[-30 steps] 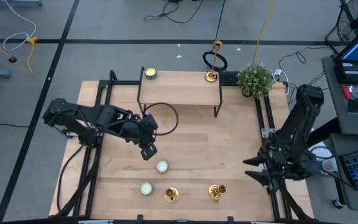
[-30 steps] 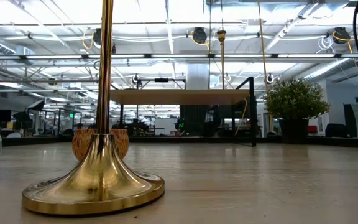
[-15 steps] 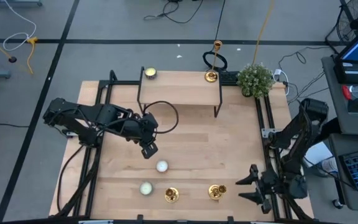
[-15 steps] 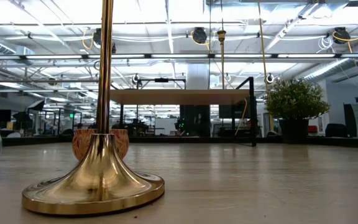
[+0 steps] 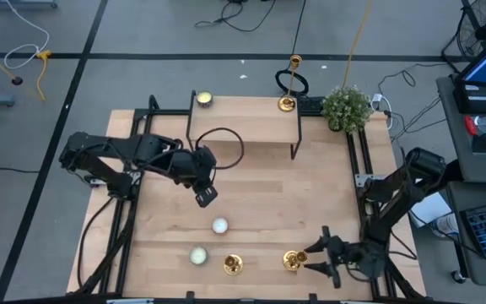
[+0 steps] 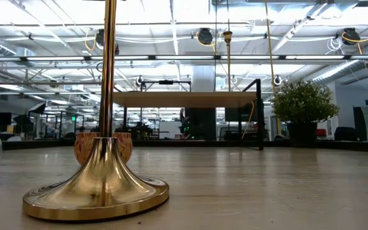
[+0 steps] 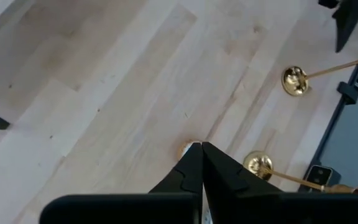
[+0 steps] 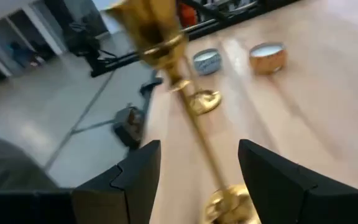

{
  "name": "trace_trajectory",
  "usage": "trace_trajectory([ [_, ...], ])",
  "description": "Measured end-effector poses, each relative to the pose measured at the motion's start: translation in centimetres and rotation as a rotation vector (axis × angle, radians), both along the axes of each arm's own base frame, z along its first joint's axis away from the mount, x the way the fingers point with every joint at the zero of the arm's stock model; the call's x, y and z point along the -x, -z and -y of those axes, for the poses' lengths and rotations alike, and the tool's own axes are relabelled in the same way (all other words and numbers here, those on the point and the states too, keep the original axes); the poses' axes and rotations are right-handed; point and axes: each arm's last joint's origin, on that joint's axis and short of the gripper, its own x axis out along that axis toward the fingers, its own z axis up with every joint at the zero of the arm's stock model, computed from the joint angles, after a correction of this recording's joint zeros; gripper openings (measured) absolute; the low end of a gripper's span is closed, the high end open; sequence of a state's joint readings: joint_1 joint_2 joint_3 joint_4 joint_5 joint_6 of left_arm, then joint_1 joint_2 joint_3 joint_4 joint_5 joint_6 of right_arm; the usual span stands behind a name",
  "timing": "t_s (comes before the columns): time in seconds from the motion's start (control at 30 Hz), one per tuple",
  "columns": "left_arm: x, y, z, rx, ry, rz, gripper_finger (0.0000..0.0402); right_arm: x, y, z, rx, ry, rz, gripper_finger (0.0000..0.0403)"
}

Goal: Pick & Place candle stick holders
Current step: Put the right gold candle holder on the shelf aligned with the other gold candle holder

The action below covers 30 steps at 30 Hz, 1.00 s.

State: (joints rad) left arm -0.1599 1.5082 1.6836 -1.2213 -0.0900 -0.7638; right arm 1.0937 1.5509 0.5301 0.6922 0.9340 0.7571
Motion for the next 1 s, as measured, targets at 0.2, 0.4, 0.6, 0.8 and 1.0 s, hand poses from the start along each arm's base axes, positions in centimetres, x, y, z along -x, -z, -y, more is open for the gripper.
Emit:
trace_trajectory([
  [0.2, -0.1, -0.1, 0.0, 0.020, 0.009, 0.011, 0.0009, -1.9, 0.2, 0.9, 0.005, -0.085, -0.059, 0.0212],
  [0.4, -0.1, -0.1, 0.0, 0.034, 0.017, 0.010, 0.0011, -2.8, 0.3, 1.6, 0.034, -0.081, -0.069, 0.0210],
  [0.6, -0.1, -0.1, 0.0, 0.030, 0.023, 0.010, 0.0005, -3.0, 0.7, 1.8, 0.037, -0.140, -0.129, 0.0183],
  [0.8, -0.1, -0.1, 0.0, 0.028, 0.023, 0.009, 0.0014, -3.2, 0.8, 2.0, 0.037, -0.153, -0.148, 0.0144],
  [1.0, -0.1, -0.1, 0.0, 0.022, 0.019, 0.010, 0.0004, -3.2, 1.0, 2.1, 0.035, -0.144, -0.168, 0.0130],
])
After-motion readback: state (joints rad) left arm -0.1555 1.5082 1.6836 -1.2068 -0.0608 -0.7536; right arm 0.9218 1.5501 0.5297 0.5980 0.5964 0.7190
